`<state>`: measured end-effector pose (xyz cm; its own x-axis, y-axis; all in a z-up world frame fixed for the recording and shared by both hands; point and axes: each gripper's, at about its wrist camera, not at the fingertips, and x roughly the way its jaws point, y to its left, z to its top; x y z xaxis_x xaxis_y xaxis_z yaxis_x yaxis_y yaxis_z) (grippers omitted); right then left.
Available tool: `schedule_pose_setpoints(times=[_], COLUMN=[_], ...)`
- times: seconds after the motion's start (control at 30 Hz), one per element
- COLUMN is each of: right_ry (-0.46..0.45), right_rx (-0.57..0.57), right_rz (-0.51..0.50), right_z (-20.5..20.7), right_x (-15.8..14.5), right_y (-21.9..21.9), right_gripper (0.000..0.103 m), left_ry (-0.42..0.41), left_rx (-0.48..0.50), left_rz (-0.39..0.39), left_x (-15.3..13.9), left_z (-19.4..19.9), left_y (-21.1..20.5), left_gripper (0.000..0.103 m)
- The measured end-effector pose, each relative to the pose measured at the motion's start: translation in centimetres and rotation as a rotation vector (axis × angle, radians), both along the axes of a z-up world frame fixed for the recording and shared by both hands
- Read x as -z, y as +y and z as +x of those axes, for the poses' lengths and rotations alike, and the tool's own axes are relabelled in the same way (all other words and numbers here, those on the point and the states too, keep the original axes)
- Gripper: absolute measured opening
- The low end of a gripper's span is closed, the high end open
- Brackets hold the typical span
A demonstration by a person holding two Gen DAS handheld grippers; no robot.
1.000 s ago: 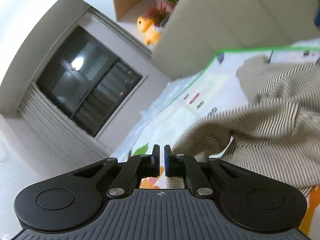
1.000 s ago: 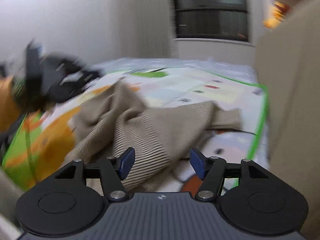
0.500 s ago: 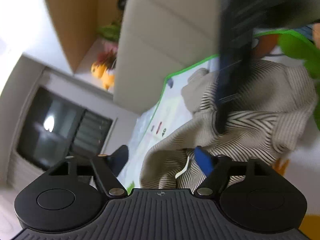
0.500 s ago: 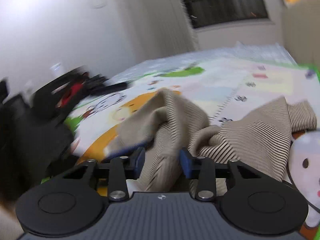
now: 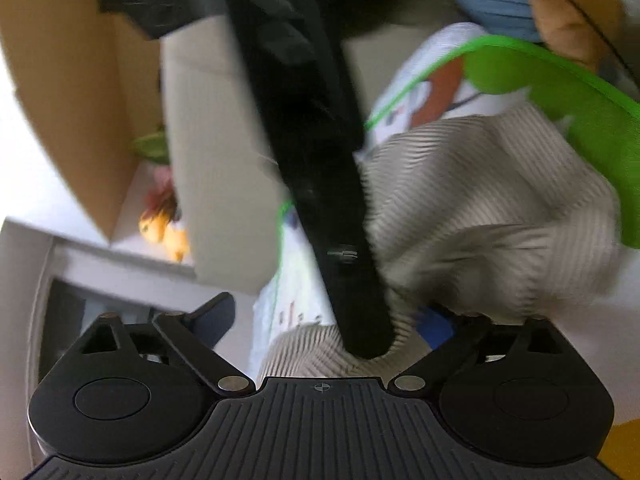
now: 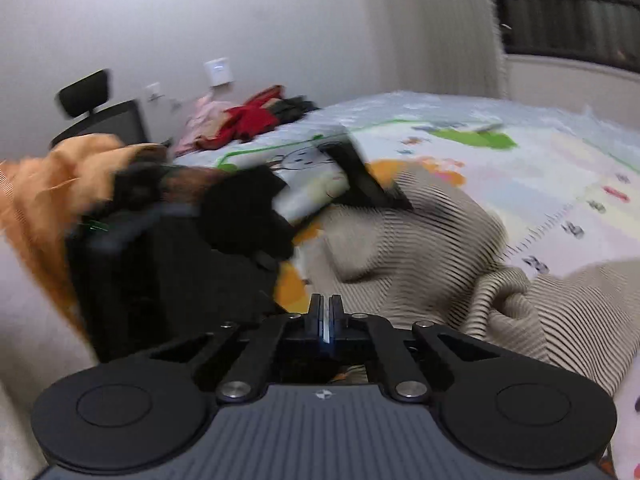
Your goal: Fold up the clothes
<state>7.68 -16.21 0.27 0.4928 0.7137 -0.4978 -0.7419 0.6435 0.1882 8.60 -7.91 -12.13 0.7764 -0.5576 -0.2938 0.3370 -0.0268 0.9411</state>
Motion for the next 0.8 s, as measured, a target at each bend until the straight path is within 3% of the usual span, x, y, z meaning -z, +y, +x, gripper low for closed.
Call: schedule_pose_setpoints(times=[0.03, 0.07, 0.1, 0.13, 0.23, 0.33, 0.5, 0.63, 0.8], right_ry=[-0.033, -0.068, -0.092, -0.115, -0.17, -0.188, -0.165, -0.267, -0.439], right_rx=[-0.009, -0.001, 0.042, 0.089, 0.285, 0.481, 0.486, 0.334, 0.222], right_rz=[-0.01, -0.035, -0.037, -0.037, -0.058, -0.155, -0.394, -0.534, -0.671], right_z=[-0.5, -0.9, -1.1, -1.4, -1.9, -3.5, -7.2, -8.6, -8.1], right_x=[-0.3, -0.8, -1.1, -1.4, -1.7, -0.3, 3.7, 5.7, 8.1], right_y=[0.0, -0.3, -1.3, -2.4, -5.9, -9.1, -9.8, -6.5, -2.3], right_gripper=[0.002, 0.003, 0.003, 0.005, 0.018, 0.028, 0.032, 0.044, 0.047], left_ry=[0.005, 0.011, 0.015, 0.023, 0.046, 0.059, 0.062, 0.071, 0.161], left_rx=[0.008, 0.01, 0.01, 0.003, -0.024, -0.037, -0.098, -0.218, -0.33], left_rz=[0.003, -0.003, -0.012, -0.016, -0.031, -0.061, -0.141, -0.222, -0.332], left_x=[0.4, 0.8, 1.1, 1.3, 1.9, 1.7, 0.3, -0.7, -2.3], left_z=[-0.1, -0.3, -0.4, -0.4, -0.2, 0.2, 1.4, 3.3, 5.6], left_y=[-0.1, -0.2, -0.2, -0.2, -0.2, -0.3, -0.7, -0.9, -0.7], left_gripper=[0.065, 0.063, 0.057, 0.044, 0.026, 0.022, 0.022, 0.023, 0.024])
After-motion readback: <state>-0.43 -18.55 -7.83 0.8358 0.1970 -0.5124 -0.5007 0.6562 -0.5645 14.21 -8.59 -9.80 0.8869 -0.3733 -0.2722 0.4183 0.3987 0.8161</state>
